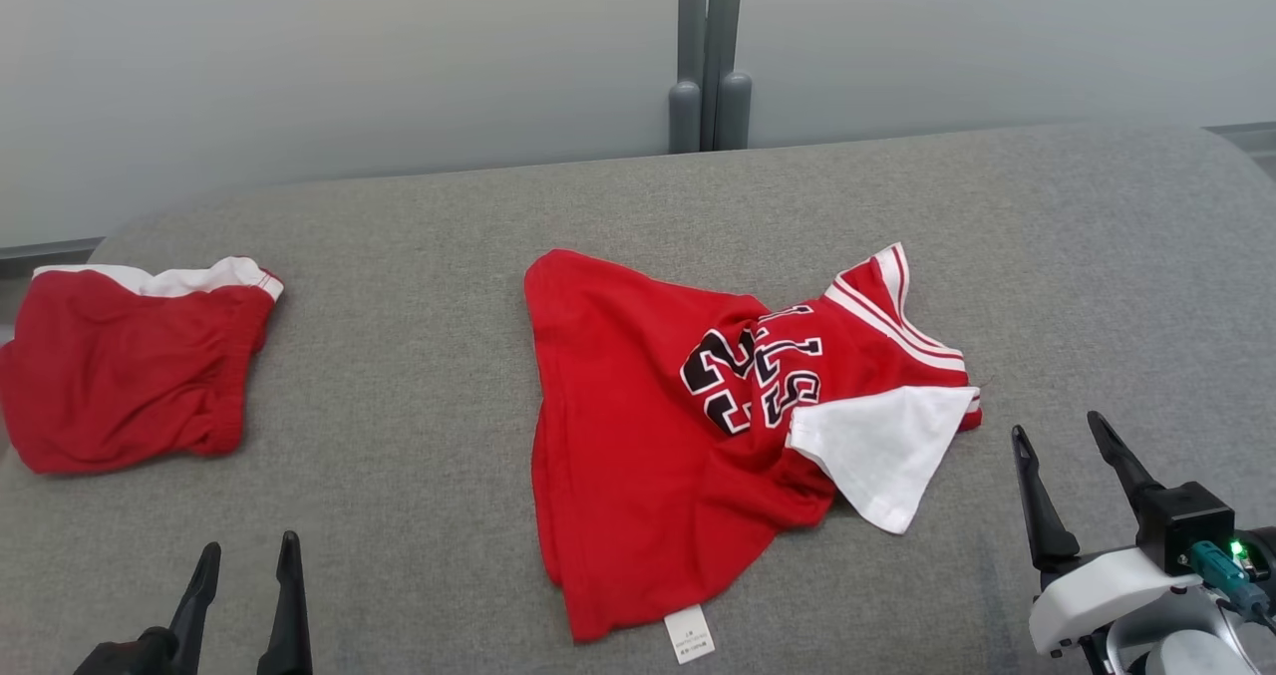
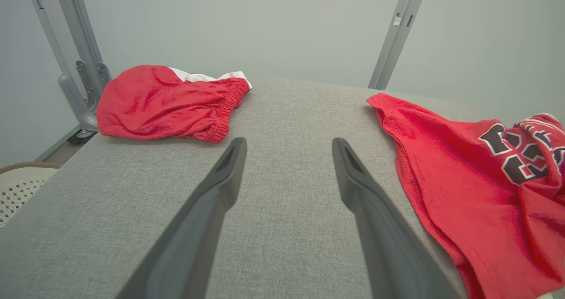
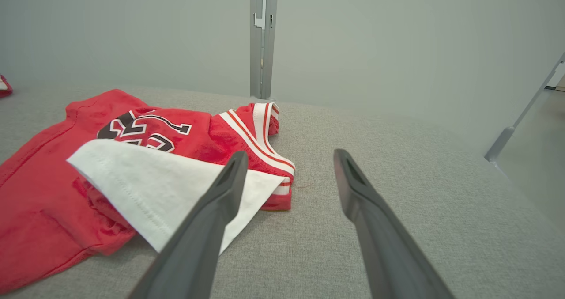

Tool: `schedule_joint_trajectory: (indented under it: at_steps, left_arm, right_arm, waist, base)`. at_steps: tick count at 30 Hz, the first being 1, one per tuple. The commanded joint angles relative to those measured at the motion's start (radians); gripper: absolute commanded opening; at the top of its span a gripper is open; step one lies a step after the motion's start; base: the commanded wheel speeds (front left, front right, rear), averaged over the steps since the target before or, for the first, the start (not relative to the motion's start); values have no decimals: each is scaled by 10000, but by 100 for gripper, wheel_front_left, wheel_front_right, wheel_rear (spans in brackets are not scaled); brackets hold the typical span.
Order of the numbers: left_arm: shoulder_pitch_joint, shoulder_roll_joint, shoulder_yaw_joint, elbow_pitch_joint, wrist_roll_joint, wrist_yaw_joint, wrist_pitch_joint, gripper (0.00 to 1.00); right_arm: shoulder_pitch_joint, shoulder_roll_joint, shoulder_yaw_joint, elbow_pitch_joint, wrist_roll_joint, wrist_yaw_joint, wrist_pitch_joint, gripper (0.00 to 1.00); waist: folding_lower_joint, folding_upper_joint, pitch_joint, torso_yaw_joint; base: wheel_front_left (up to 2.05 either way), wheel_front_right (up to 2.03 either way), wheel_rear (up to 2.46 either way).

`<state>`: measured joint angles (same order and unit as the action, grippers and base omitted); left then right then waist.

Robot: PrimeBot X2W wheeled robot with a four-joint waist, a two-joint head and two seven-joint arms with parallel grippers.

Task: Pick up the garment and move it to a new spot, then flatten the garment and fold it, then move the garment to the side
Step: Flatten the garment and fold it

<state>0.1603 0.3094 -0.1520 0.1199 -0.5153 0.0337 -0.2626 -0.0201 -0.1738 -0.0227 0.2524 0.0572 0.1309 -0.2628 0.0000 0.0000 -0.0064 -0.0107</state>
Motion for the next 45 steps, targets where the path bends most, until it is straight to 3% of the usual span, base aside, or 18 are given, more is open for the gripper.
schedule_joint_trajectory:
  at_steps: [1, 11, 25, 40, 45]
  left_arm:
    - [48, -6, 71, -29, 126, -111, -27, 100]
    - [-126, -540, 517, 209, 550, -835, -27, 100]
    - [-446, -932, 902, 730, 905, -1286, -28, 100]
    - [-596, -1153, 975, 975, 1238, -1475, 34, 100]
    - [-668, -1127, 698, 673, 1190, -1227, 1250, 100]
  right_arm:
    - [153, 25, -3, 25, -42, -3, -29, 100]
    - [139, 271, 104, 223, -82, -3, -29, 100]
    - [-77, 358, 380, 334, -119, -3, -29, 100]
    - [-249, 178, 579, 326, -65, -3, -29, 100]
    - [-410, 70, 866, 573, 29, -3, 435, 100]
  waist:
    - [0, 0, -29, -74]
    - [0, 0, -40, -434]
    - [0, 0, 64, -561]
    - [0, 0, 39, -434]
    - [0, 0, 70, -407]
  base:
    - [0, 0, 0]
    - [0, 0, 0]
    - [0, 0, 0]
    - [0, 0, 0]
    - [0, 0, 0]
